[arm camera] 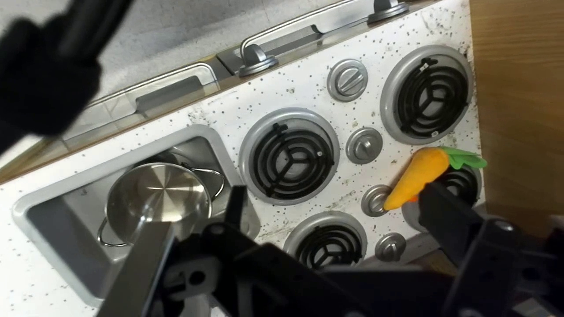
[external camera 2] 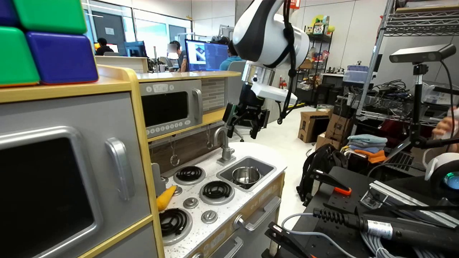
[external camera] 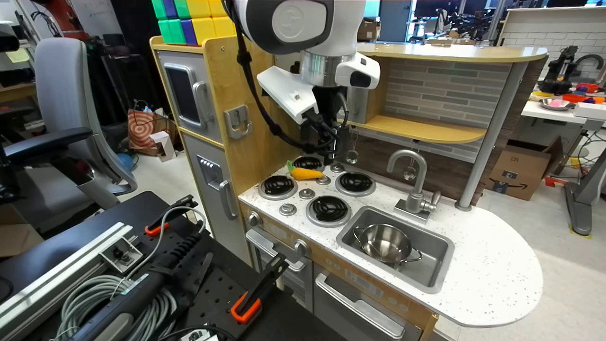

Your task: Put the carrot plushy in the pot in the sink

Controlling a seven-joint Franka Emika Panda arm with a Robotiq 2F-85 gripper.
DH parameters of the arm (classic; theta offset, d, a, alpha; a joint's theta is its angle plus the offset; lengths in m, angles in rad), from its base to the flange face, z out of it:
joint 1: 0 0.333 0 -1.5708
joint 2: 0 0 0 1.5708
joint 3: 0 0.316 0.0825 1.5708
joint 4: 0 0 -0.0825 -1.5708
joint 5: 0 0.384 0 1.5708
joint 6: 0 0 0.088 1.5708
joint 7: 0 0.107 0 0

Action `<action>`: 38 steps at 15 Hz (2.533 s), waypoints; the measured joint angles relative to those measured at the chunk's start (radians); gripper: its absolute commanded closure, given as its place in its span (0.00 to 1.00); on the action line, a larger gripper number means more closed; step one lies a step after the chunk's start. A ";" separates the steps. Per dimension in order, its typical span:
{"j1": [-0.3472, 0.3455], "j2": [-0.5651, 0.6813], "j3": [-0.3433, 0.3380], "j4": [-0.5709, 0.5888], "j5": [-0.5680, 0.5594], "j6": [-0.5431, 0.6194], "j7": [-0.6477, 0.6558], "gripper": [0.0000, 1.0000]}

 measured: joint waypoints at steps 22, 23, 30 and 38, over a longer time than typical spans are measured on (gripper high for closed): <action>0.140 0.504 0.092 0.408 -0.039 0.238 0.311 0.00; 0.161 0.548 0.082 0.455 -0.056 0.254 0.332 0.00; 0.262 0.792 0.004 0.741 -0.143 0.275 0.435 0.00; 0.274 0.920 -0.016 0.941 -0.150 0.275 0.455 0.51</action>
